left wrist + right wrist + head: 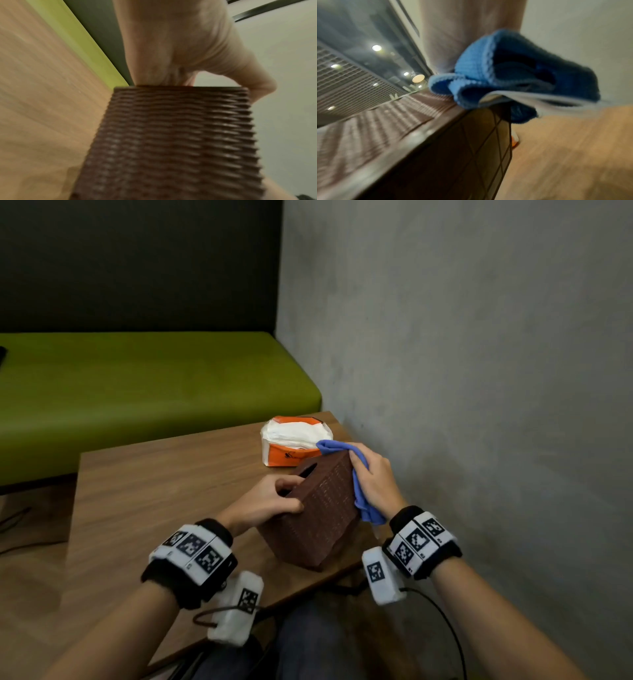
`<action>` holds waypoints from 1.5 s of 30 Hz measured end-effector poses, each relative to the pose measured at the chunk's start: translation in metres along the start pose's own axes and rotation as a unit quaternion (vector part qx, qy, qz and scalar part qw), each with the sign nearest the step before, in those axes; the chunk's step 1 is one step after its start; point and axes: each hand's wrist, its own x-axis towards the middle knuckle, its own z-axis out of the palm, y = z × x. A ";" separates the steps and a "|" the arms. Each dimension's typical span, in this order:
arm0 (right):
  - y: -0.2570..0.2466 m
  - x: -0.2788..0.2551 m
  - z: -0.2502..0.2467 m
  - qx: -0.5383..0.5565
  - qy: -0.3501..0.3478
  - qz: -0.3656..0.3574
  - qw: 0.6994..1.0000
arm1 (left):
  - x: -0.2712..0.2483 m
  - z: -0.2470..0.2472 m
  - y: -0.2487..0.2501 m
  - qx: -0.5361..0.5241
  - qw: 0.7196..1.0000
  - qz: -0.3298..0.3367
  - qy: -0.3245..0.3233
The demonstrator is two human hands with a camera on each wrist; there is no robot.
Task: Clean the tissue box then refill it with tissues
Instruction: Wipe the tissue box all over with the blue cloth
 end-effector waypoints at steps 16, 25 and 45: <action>-0.036 -0.017 0.026 0.034 0.051 -0.056 0.997 | 0.022 0.021 0.019 -0.007 0.978 -0.032 0.208; -0.026 0.004 0.024 0.012 0.075 -0.018 0.997 | 0.023 0.031 0.026 0.029 0.981 -0.007 0.191; -0.009 -0.033 0.022 -0.028 0.103 -0.027 0.994 | 0.026 0.016 0.044 0.209 0.975 -0.038 0.064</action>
